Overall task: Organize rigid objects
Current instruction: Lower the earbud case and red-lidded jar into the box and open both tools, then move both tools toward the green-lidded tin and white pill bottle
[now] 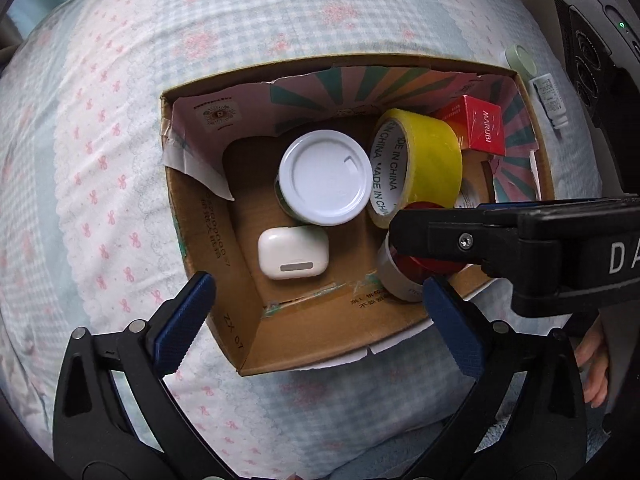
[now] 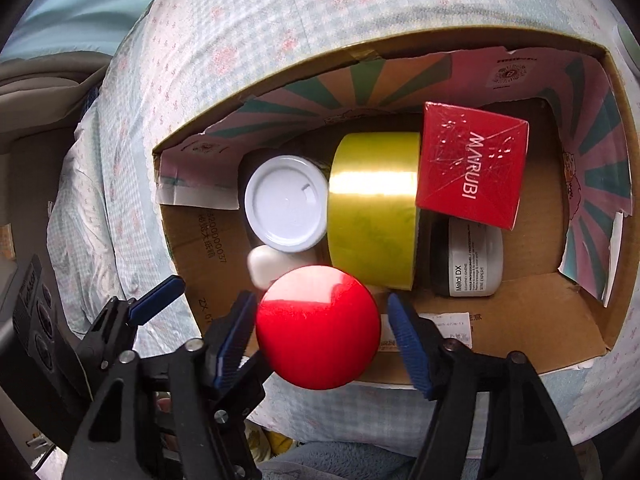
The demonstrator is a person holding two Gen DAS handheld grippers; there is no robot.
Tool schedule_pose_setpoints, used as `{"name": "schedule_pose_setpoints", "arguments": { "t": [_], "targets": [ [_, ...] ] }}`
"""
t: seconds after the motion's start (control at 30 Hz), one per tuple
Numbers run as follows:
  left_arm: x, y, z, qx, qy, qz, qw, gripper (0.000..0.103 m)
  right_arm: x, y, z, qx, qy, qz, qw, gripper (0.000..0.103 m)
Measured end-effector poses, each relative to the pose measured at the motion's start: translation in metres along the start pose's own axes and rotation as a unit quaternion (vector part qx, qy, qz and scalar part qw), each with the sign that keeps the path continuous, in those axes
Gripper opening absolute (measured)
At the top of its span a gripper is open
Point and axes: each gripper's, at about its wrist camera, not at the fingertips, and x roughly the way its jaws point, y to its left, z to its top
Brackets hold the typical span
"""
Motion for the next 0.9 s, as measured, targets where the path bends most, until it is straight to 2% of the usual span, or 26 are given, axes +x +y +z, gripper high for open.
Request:
{"name": "schedule_pose_setpoints", "arguments": {
  "t": [0.07, 0.37, 0.57, 0.8, 0.9],
  "targets": [
    [-0.001, 0.001, -0.002, -0.002, 0.003, -0.001, 1.0, 0.102, -0.003, -0.002, 0.0, -0.001, -0.009, -0.008, 1.0, 0.1],
    [-0.013, -0.002, -0.015, -0.018, -0.004, -0.003, 0.9998, 0.102, -0.012, -0.016, -0.013, 0.019, -0.009, 0.007, 1.0, 0.101],
    [-0.037, -0.007, -0.023, -0.018, -0.032, 0.015, 0.9992, 0.102, -0.032, -0.01, -0.027, 0.002, -0.036, 0.008, 0.999, 0.101],
    [-0.08, -0.008, -0.05, -0.033, -0.076, 0.043, 0.9957, 0.102, -0.059, -0.003, -0.052, -0.011, -0.07, 0.035, 0.997, 0.101],
    [-0.1, -0.009, -0.063, -0.04, -0.097, 0.052, 0.9931, 0.102, -0.068, -0.004, -0.065, -0.016, -0.072, 0.025, 0.997, 0.101]
  ]
}}
